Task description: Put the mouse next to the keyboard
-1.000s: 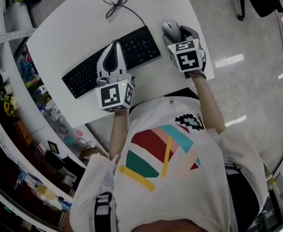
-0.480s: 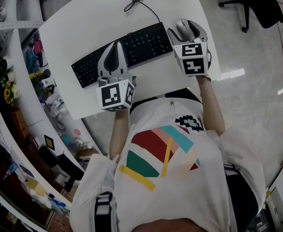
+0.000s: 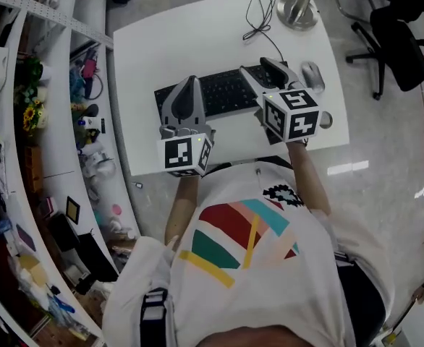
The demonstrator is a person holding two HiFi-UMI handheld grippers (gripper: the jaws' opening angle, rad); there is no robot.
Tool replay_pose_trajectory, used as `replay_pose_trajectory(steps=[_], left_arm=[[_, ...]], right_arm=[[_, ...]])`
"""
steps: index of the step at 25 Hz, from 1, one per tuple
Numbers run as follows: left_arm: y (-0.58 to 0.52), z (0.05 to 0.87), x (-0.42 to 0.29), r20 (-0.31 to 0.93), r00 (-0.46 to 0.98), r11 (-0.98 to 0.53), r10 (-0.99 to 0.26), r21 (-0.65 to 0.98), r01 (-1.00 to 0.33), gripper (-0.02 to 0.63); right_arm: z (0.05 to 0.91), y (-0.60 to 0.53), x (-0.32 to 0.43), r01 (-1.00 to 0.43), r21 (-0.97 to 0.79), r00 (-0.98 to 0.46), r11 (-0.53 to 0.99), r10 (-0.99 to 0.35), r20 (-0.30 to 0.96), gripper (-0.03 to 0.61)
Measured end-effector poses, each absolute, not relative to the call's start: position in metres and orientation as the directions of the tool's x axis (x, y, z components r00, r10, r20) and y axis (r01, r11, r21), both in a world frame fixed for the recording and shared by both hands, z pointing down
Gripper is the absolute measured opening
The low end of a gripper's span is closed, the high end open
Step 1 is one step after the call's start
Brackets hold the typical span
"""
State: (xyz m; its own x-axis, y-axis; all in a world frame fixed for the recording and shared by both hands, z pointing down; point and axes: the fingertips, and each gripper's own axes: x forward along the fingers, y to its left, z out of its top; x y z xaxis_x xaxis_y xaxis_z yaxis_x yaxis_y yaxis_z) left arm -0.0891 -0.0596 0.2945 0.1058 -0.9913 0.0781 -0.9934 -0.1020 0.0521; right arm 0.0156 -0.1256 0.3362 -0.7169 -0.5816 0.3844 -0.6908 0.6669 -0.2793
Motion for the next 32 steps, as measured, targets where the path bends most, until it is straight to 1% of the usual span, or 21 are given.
replay_pose_trajectory(steps=[3,4,6,10,14,16,25,32], left_arm=[[-0.042,0.288,-0.112,0.067,0.094,-0.092,-0.993,0.044,-0.995,0.043],[-0.037,0.287,-0.119,0.066,0.088,-0.085,-0.994,0.043,-0.995,0.043],[-0.026,0.287,-0.135,0.068,0.073,-0.070,-0.995,0.040,-0.997,0.043],[-0.010,0.288,-0.161,0.069,0.054,-0.052,-0.996,0.039,-0.998,0.043],[-0.002,0.287,-0.172,0.053,0.054,-0.052,-0.997,0.033,-0.998,0.043],[-0.001,0.284,-0.175,0.042,0.051,-0.050,-0.998,0.032,-0.998,0.043],[-0.009,0.284,-0.171,0.031,0.035,-0.033,-0.999,0.053,-0.998,0.043],[-0.023,0.286,-0.158,0.037,0.032,-0.030,-0.999,0.055,-0.998,0.043]], right_arm=[[0.324,-0.104,-0.014,-0.661,-0.301,-0.746,0.687,-0.559,0.362,0.066],[0.322,-0.097,-0.022,-0.654,-0.301,-0.752,0.694,-0.553,0.359,0.040],[0.321,-0.083,-0.039,-0.638,-0.312,-0.766,0.704,-0.537,0.354,0.015],[0.324,-0.063,-0.072,-0.612,-0.332,-0.786,0.718,-0.508,0.353,0.012],[0.322,-0.048,-0.089,-0.606,-0.214,-0.777,0.767,-0.511,0.369,0.012],[0.315,-0.045,-0.093,-0.601,-0.188,-0.778,0.777,-0.514,0.361,0.012],[0.314,-0.055,-0.082,-0.609,-0.145,-0.765,0.780,-0.529,0.367,0.012],[0.319,-0.066,-0.070,-0.600,-0.169,-0.772,0.782,-0.510,0.380,0.012]])
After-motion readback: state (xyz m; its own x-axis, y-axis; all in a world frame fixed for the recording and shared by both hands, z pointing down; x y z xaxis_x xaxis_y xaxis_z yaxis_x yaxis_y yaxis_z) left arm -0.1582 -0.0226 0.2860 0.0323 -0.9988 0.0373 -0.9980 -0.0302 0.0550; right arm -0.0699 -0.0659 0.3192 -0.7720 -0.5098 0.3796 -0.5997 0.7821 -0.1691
